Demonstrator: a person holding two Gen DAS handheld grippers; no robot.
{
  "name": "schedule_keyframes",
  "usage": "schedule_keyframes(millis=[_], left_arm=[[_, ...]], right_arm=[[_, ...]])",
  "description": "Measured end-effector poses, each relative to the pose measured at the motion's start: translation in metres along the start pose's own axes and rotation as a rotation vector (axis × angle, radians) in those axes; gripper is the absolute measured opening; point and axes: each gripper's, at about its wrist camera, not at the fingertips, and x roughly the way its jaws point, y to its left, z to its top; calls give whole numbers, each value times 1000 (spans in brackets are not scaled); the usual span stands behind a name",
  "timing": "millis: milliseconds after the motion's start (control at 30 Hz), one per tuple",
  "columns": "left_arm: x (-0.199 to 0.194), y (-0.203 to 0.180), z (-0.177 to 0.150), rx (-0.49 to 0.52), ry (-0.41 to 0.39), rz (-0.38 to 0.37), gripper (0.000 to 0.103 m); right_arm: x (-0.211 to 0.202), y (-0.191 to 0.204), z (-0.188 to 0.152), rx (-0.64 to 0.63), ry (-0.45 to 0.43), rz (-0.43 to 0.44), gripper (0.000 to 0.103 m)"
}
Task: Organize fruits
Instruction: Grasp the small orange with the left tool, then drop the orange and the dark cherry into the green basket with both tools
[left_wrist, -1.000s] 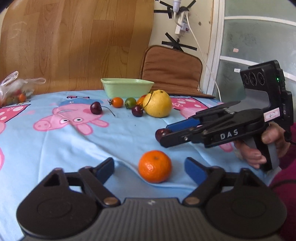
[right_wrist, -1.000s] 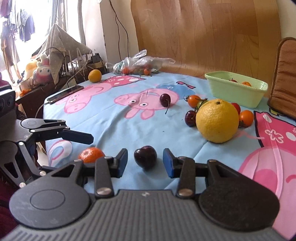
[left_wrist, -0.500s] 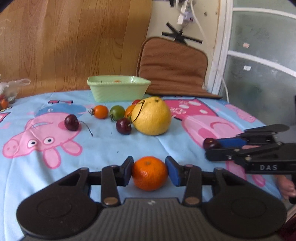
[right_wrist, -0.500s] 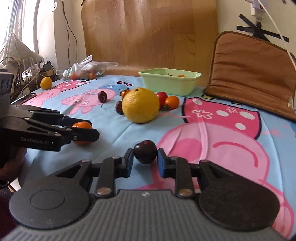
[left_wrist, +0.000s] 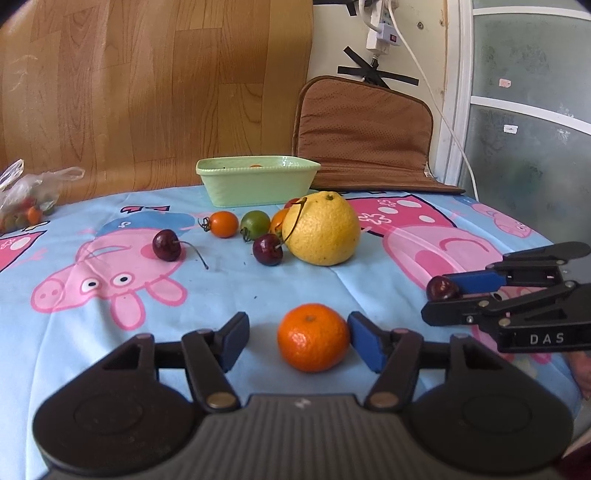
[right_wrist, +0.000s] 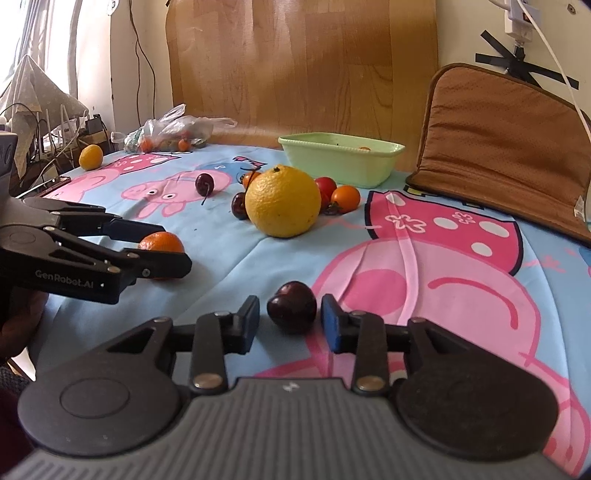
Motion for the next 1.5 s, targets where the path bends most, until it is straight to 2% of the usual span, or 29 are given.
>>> schedule_keyframes(millis=[133,167,300,600,800,867,900,1067,1167,1267,1400,1500], left_arm=[[-1,-2,-2,17,-4,-12,39],[-1,-3,-3,23,-6,-9,39],[-2,-1,-2,10,-7,-10,39],[-3,17,-1,-98,-6,46,40],[-3,14,-1,-78,-3,46,45],[-2,13,-1,-76,-4,44,43],[-3,13,-1,-78,-8,42,39],[-7,17,3,-90,-13,21,38],[-13,29,19,-110,-41,8,38],[-9,48,50,-129,-54,2,38],[19,78,107,-154,-55,-7,38],[55,91,146,-131,-67,18,38]], right_arm=[[0,1,-1,-8,-4,-8,37],[-1,3,-1,-20,-7,-8,31],[-1,5,-2,-32,-11,-15,31],[3,-1,1,19,-4,-26,32],[1,1,-1,9,-4,-33,33],[-1,2,-2,2,-7,-36,32],[-1,3,-3,0,-8,-36,31],[0,0,0,28,-10,-20,31],[0,-13,11,100,-31,14,31],[5,-31,34,137,-66,25,31],[24,-55,75,124,-127,27,31],[50,-71,104,102,-162,27,31]])
